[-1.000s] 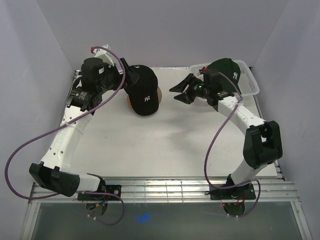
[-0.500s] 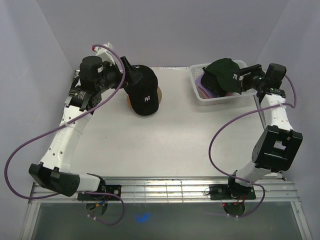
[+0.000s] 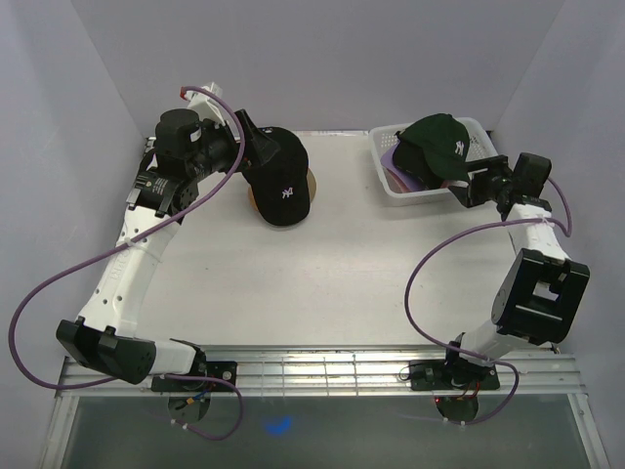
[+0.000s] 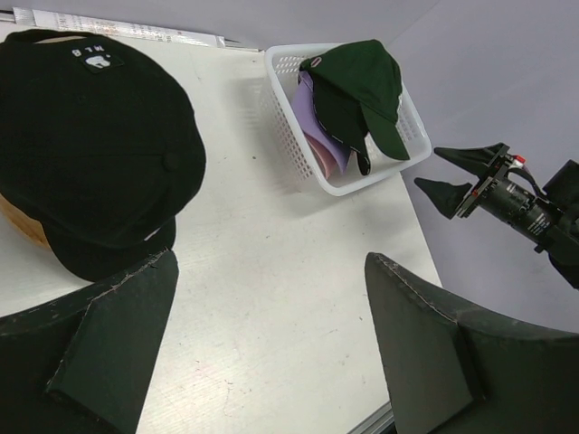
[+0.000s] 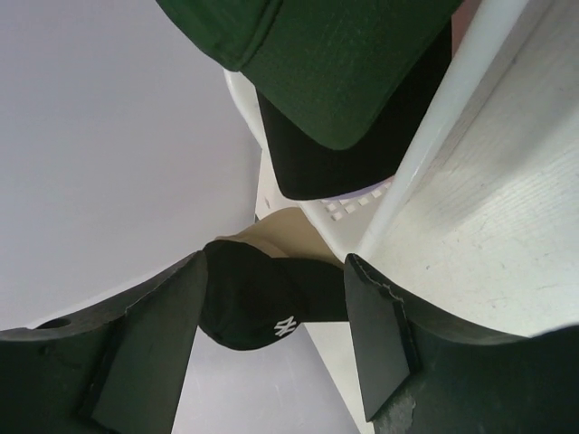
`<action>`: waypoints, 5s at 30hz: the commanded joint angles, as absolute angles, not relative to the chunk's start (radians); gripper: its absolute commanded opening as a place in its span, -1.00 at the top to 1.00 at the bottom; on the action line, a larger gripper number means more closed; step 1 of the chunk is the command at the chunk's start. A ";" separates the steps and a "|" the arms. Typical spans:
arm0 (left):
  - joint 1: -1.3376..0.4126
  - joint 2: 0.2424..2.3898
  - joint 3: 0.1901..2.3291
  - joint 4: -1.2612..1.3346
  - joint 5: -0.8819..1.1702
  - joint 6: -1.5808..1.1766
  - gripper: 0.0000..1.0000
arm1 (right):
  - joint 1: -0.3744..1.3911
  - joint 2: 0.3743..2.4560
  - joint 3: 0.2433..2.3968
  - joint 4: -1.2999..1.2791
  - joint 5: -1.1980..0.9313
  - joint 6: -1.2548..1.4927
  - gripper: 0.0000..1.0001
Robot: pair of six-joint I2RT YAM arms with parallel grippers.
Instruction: Stack the hats
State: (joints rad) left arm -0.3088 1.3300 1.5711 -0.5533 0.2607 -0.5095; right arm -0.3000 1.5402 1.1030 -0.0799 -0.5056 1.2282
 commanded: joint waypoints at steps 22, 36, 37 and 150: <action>-0.299 1.341 1.641 -0.581 0.224 -0.480 -0.89 | -0.313 1.716 1.210 0.044 -0.465 1.242 -0.42; -0.299 1.351 1.651 -0.594 0.209 -0.477 -0.89 | -0.311 1.775 1.196 0.136 -0.451 1.284 -0.27; -0.299 1.351 1.651 -0.595 0.207 -0.476 -0.89 | -0.311 1.779 1.198 0.144 -0.445 1.285 -0.27; -0.298 1.328 1.658 -0.654 0.186 -0.499 -0.89 | 0.549 1.954 0.953 1.572 -0.235 1.543 0.84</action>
